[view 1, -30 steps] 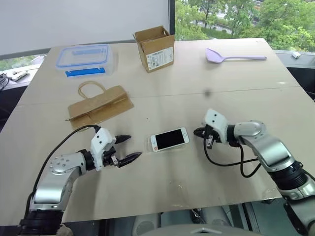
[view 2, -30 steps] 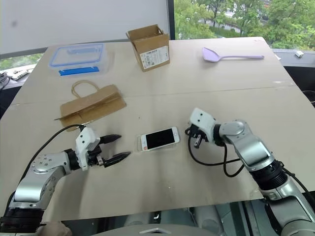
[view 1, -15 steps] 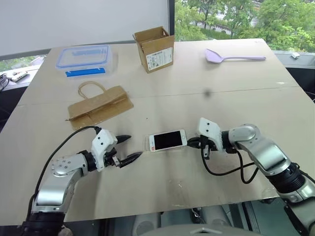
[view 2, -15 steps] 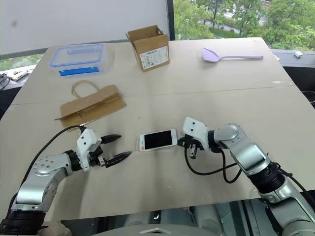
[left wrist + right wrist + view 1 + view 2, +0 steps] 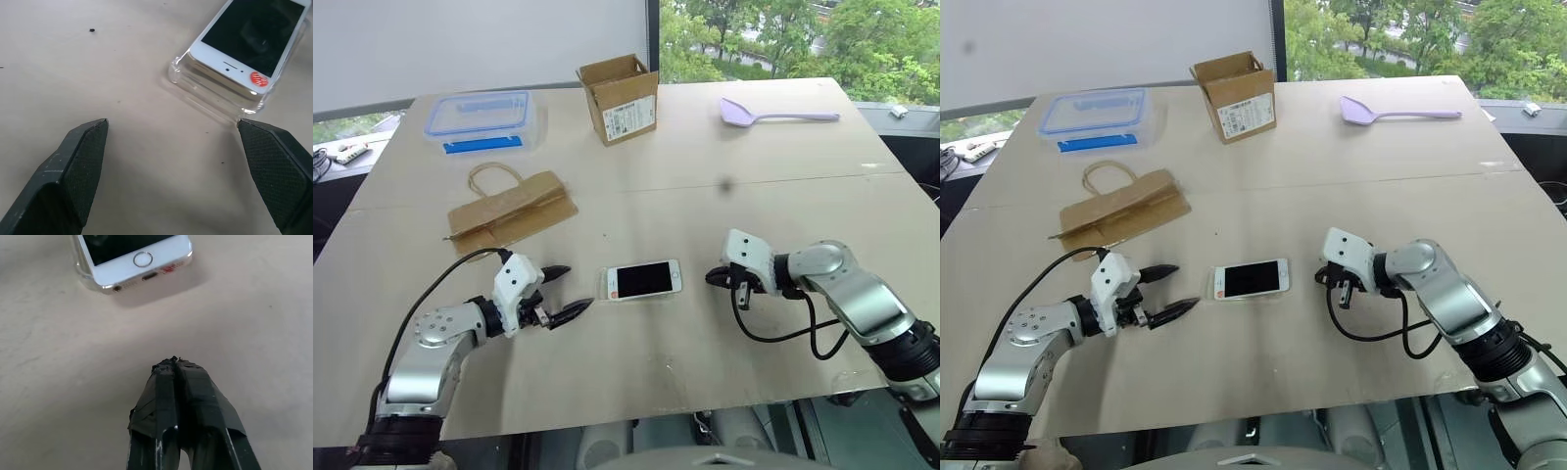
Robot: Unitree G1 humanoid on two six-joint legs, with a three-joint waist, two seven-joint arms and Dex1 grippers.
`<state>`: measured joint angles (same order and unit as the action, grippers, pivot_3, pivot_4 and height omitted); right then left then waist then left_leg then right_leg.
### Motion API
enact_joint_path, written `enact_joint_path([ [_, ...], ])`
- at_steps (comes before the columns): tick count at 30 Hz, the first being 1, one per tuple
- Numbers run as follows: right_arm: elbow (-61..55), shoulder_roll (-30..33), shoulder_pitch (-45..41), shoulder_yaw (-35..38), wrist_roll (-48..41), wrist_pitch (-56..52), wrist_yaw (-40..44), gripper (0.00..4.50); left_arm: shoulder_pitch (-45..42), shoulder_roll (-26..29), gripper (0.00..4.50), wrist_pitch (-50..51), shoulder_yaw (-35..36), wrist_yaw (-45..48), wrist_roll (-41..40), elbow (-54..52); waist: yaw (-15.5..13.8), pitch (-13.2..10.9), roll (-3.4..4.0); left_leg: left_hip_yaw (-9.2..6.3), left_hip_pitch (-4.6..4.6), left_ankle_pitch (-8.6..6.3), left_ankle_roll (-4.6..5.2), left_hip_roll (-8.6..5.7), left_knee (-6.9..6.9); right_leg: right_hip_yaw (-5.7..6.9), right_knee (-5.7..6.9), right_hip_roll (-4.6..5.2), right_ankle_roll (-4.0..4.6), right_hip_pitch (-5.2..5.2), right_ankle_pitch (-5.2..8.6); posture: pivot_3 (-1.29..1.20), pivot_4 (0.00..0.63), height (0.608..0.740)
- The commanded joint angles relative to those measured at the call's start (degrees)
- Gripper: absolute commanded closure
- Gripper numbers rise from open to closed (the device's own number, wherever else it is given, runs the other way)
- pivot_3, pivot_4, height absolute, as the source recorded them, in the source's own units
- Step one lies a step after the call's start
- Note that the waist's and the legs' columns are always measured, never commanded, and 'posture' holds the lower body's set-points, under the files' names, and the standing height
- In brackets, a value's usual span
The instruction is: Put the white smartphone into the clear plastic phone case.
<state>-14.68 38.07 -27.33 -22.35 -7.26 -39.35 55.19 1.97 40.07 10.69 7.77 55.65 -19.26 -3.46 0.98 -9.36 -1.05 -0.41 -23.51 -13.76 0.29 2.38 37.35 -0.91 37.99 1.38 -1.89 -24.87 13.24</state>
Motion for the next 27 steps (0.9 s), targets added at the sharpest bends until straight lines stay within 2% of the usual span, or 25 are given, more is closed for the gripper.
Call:
enact_joint_path([
  [1, -2.08, -1.34, -1.62, 0.8, -0.72, -0.23, -0.37, 4.44, -1.02, 0.76, 0.11, -0.83, 1.78, -2.05, 1.35, 2.58, -0.05, 0.0, 0.0, 0.0, 0.02, 0.0, 0.0, 0.02, 0.0, -0.01, 0.01, -0.02, 0.02, 0.01, -0.01, 0.0, 0.15, 0.74],
  [9, -2.06, -2.74, -2.35, 0.13, -0.58, 0.03, -0.1, 4.44, -1.52, 2.22, 0.11, -2.81, 2.94, -1.54, 1.52, 5.46, 0.09, 0.0, 0.0, 0.01, 0.02, 0.0, 0.0, 0.04, 0.02, -0.03, -0.01, -0.04, 0.03, 0.03, -0.03, 0.0, 0.15, 0.74],
  [19, -1.06, -4.95, -3.29, -1.68, 0.19, 0.58, -0.31, 4.44, -2.02, 0.29, 0.11, -1.92, -0.74, -0.91, 1.01, 1.07, -0.22, 0.0, 0.0, 0.02, -0.01, 0.0, 0.0, 0.05, 0.03, -0.02, -0.01, -0.04, 0.09, 0.04, -0.07, 0.0, 0.15, 0.74],
  [23, -0.86, -5.11, -3.36, -1.81, 0.28, 0.63, -0.29, 4.5, -1.9, 0.88, 1.34, -0.96, -0.86, 2.09, -0.71, 1.09, -0.21, 0.0, 0.0, 0.03, -0.07, 0.0, 0.0, 0.02, 0.08, -0.01, -0.04, 0.0, 0.23, 0.04, -0.15, 0.0, 0.15, 0.74],
  [27, -0.58, -5.26, -3.38, -1.95, 0.48, 0.83, -0.31, 4.5, -2.09, 1.18, 3.19, -0.28, -0.8, 2.75, -0.72, 0.79, -0.18, 0.0, 0.0, 0.03, -0.08, 0.0, 0.0, 0.01, 0.07, -0.01, -0.05, 0.01, 0.23, 0.03, -0.15, 0.0, 0.15, 0.74],
])
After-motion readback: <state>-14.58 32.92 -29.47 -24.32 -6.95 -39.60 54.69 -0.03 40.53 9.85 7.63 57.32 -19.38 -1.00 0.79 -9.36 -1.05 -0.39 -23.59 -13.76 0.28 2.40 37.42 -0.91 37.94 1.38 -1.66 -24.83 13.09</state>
